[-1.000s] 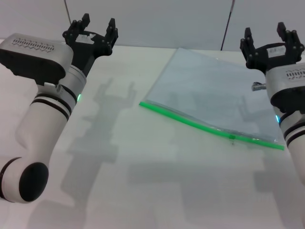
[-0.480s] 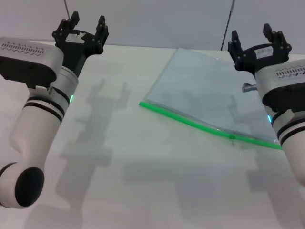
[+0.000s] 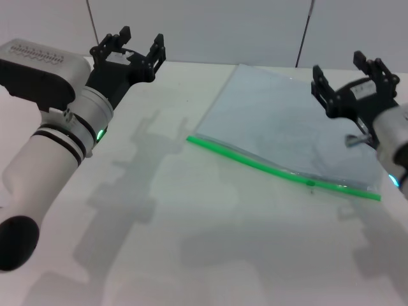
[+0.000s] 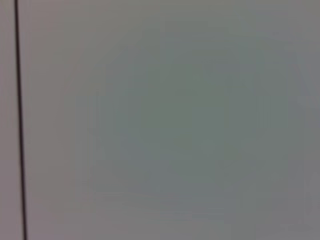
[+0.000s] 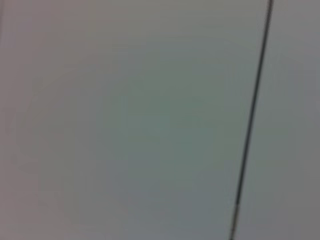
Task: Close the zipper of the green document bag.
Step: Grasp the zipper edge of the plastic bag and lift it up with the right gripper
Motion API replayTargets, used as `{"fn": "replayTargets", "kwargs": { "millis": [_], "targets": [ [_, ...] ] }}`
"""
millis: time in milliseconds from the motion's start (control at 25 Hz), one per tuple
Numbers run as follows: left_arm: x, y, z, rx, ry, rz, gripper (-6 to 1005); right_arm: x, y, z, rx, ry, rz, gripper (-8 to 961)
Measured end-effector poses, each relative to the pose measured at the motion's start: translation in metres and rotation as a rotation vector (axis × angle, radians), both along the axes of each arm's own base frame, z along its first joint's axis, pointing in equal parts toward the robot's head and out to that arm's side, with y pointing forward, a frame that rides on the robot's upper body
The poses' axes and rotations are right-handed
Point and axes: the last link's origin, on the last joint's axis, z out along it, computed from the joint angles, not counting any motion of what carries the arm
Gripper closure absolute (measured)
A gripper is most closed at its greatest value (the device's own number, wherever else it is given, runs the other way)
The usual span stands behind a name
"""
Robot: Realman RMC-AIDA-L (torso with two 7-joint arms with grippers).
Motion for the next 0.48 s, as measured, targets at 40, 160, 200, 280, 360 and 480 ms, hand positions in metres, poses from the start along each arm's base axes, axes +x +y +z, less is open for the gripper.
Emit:
{"fn": "replayTargets", "kwargs": {
  "millis": [40,160,200,280,360,480],
  "targets": [
    [0.000,0.000,0.001,-0.009,0.004,0.000,350,0.000,-0.004,0.004,-0.017,-0.014,0.011,257],
    [-0.002,0.001,0.004,-0.012,0.013,0.003,350,0.000,-0.016,0.017,-0.088,-0.047,0.039,260],
    [-0.002,0.002,0.004,-0.013,0.014,0.004,350,-0.001,-0.019,0.020,-0.117,-0.051,0.045,261],
    [-0.004,0.002,0.005,-0.013,0.017,0.008,349,-0.003,-0.023,0.025,-0.171,-0.064,0.059,263],
    [-0.004,0.002,0.004,-0.013,0.020,0.008,349,-0.003,-0.029,0.028,-0.231,-0.092,0.073,265],
    [-0.003,0.003,0.005,-0.013,0.022,0.007,349,0.002,-0.037,0.026,-0.313,-0.148,0.087,267]
  ]
}}
